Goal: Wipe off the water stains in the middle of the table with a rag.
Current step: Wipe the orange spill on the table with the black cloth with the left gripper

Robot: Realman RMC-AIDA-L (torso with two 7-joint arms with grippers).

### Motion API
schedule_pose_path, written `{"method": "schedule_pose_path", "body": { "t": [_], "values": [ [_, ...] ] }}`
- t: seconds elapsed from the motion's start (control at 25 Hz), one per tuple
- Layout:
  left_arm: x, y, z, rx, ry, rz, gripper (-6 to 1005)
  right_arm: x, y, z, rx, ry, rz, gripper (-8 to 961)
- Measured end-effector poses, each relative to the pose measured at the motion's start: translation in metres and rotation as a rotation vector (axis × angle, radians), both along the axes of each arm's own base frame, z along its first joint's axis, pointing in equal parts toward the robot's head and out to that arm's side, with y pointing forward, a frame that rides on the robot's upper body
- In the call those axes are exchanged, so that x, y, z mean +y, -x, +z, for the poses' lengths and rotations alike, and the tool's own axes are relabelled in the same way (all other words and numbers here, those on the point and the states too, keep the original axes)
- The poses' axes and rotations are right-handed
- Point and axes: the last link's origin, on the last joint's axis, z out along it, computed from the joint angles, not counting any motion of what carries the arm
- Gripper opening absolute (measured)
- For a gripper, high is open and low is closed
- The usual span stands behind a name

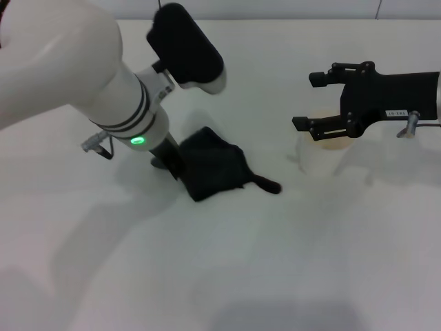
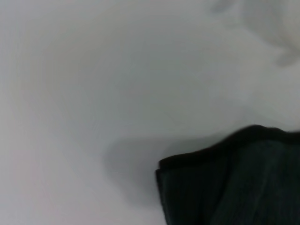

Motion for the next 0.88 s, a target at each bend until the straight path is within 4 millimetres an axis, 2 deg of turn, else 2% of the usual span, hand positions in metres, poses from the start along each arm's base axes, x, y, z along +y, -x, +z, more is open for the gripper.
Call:
{"method": "schedule_pose_path", "body": {
  "t": [0.44,0.88],
  "values": [
    [0.031,0.013,0.034,-0.039,-0.268,0.173,87,0.0,0.002,0.0,0.001,0.002,0.005,841],
    [0.027,0.013,0.029,-0.017,-0.213,0.131,87,0.0,0.003,0.0,0.003,0.004,0.005,841]
  ]
}}
